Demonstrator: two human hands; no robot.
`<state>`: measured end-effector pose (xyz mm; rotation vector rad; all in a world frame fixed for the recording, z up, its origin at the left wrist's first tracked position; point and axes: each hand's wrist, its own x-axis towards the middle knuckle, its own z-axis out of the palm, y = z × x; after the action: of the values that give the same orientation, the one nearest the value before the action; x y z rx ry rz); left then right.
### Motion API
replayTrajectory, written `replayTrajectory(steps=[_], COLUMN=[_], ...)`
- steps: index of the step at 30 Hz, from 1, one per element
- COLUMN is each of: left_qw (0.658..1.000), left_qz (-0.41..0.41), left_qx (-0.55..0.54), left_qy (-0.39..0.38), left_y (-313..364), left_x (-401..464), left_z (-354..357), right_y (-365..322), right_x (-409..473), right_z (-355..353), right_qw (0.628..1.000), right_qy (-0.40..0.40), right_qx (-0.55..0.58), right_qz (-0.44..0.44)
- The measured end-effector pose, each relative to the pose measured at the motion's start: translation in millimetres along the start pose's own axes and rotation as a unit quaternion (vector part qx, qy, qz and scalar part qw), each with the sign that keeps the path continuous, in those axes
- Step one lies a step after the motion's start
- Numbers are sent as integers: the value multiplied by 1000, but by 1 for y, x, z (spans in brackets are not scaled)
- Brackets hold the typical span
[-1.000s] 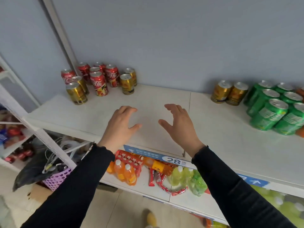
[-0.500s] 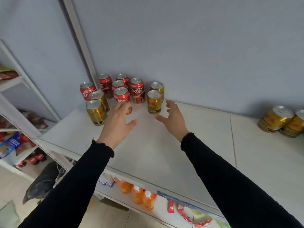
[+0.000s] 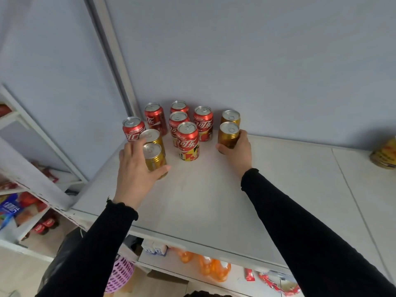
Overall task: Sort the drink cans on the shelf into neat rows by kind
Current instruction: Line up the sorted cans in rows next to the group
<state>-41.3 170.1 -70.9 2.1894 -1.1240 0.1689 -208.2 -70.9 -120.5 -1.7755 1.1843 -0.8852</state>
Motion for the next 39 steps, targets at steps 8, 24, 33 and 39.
replayTrajectory(steps=[8, 24, 33, 39], left_qw=[997, 928, 903, 914], left_qz=[-18, 202, 263, 223], left_qx=[-70, -242, -240, -209], left_qy=[9, -200, -242, -265], left_y=[-11, 207, 385, 469], left_x=[10, -33, -72, -77], left_z=[19, 116, 212, 258], right_y=[-8, 61, 148, 181], right_x=[-34, -97, -100, -76], right_z=[-17, -249, -404, -444], right_qw=[998, 984, 974, 980], right_qy=[-5, 163, 215, 186], right_qx=[61, 42, 10, 9], right_qz=[23, 53, 70, 71])
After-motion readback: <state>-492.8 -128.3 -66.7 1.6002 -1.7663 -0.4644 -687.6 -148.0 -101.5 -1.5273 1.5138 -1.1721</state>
